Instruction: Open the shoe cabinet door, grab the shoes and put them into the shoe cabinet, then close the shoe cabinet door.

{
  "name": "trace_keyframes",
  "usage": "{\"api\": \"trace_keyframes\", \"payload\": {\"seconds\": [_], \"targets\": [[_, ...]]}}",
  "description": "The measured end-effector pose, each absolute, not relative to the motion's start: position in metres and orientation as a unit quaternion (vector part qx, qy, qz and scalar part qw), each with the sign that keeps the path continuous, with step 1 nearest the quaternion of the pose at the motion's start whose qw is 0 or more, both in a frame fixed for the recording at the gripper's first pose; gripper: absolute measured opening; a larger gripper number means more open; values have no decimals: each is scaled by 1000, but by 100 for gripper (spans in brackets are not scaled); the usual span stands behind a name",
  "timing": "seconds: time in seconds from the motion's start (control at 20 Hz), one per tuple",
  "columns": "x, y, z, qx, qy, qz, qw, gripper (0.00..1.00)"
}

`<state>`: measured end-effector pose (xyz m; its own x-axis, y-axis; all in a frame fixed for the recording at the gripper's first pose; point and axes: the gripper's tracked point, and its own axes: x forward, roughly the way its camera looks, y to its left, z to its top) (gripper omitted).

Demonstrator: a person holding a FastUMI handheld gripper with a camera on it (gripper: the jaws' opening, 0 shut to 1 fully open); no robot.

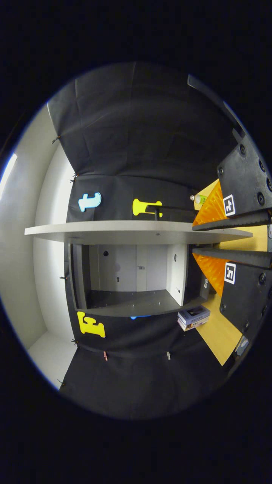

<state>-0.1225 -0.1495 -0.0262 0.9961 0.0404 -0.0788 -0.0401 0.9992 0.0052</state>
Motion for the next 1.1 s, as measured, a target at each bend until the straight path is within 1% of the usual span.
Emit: {"api": "trace_keyframes", "payload": {"seconds": [0.3,0.55,0.9,1.1], "targets": [[-111,-90,-65,-5,90,79,993,30],[-94,-40,-122,-6,160,108,981,30],[-64,15,-223,9,280,105,954,30],[-56,30,-289,3,354,86,931,30]]}}
